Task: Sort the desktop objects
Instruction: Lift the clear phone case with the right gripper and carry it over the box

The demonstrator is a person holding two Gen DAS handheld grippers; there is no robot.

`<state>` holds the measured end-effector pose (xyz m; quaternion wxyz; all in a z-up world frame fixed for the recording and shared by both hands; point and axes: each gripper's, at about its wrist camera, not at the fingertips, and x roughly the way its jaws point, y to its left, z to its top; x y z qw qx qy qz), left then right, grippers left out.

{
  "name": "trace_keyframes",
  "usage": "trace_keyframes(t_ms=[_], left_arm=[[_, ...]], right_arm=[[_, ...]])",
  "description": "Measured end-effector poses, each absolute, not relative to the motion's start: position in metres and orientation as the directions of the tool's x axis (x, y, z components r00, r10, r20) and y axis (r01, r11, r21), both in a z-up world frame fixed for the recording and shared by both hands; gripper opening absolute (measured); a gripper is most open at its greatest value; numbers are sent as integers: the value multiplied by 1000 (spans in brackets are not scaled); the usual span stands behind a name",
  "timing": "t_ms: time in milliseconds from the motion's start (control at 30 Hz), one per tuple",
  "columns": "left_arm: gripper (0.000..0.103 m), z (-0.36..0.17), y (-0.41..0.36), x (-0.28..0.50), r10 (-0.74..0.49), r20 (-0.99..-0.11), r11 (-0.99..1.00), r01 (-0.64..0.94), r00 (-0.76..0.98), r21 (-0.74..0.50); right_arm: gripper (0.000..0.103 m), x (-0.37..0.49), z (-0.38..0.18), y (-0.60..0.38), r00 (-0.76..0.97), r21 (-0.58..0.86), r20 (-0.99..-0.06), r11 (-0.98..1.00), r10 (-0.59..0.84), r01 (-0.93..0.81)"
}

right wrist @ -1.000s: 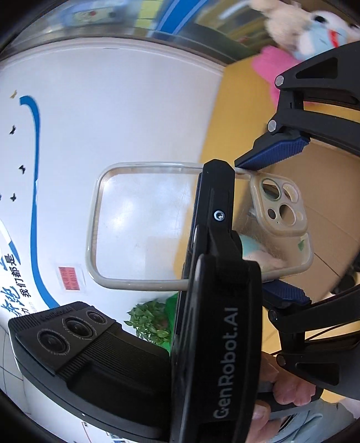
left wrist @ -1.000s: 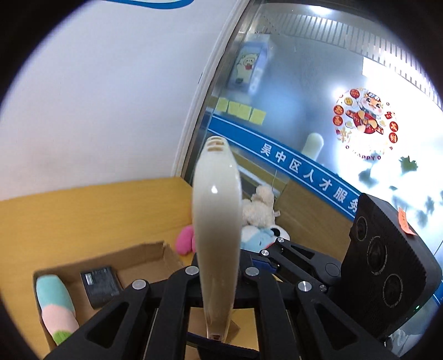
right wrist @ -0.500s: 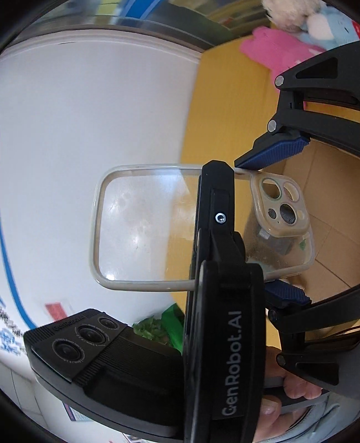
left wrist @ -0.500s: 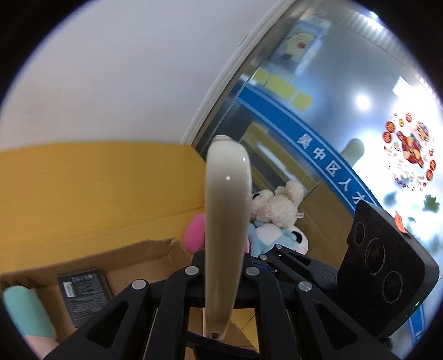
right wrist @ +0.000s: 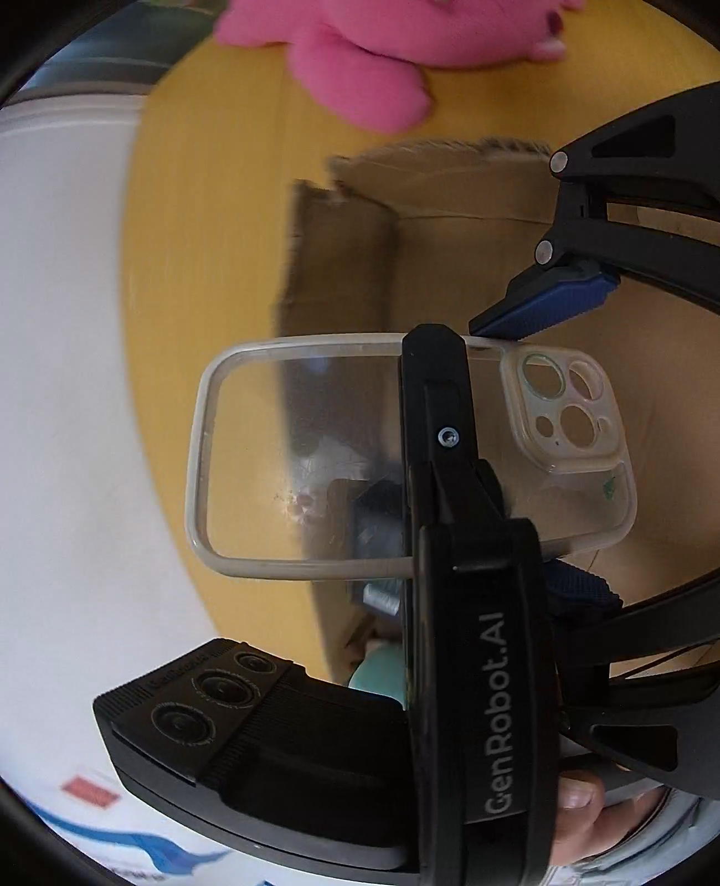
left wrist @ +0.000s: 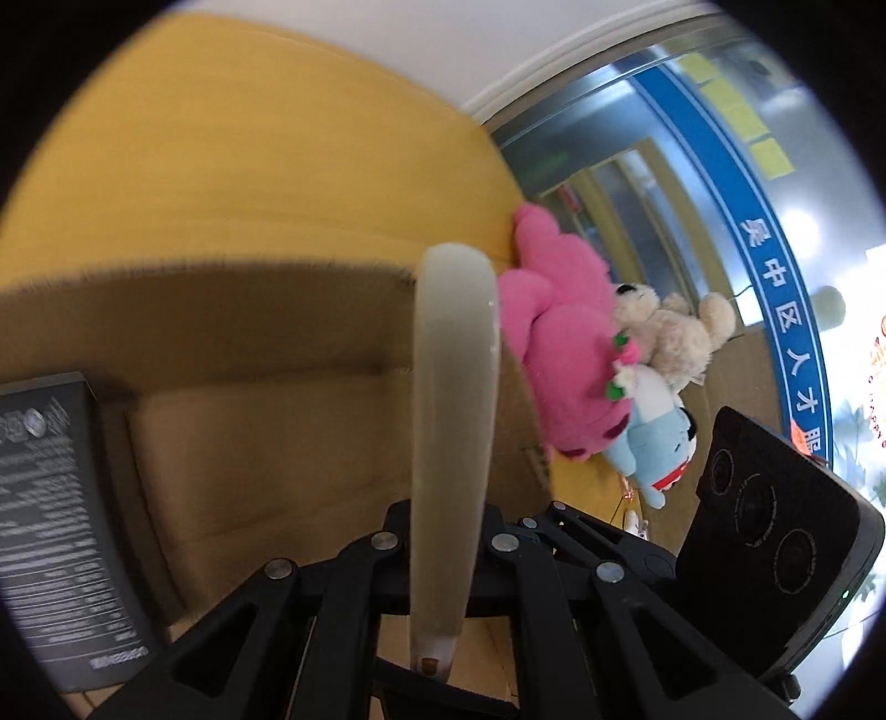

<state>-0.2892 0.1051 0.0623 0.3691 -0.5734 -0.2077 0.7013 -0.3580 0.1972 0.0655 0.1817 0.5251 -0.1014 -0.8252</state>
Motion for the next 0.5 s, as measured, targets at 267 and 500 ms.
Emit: trace_keyframes(t_ms=[267, 500], left_arm=[[15, 33, 112, -293, 696, -718, -701, -209, 14, -682], [33, 43, 111, -296, 620, -784, -766, -202, 22, -611]], right_arm=[[70, -358, 39, 187, -326, 304, -883, -941, -337, 149], [54, -357, 44, 177, -326, 288, -894, -951, -308, 109]])
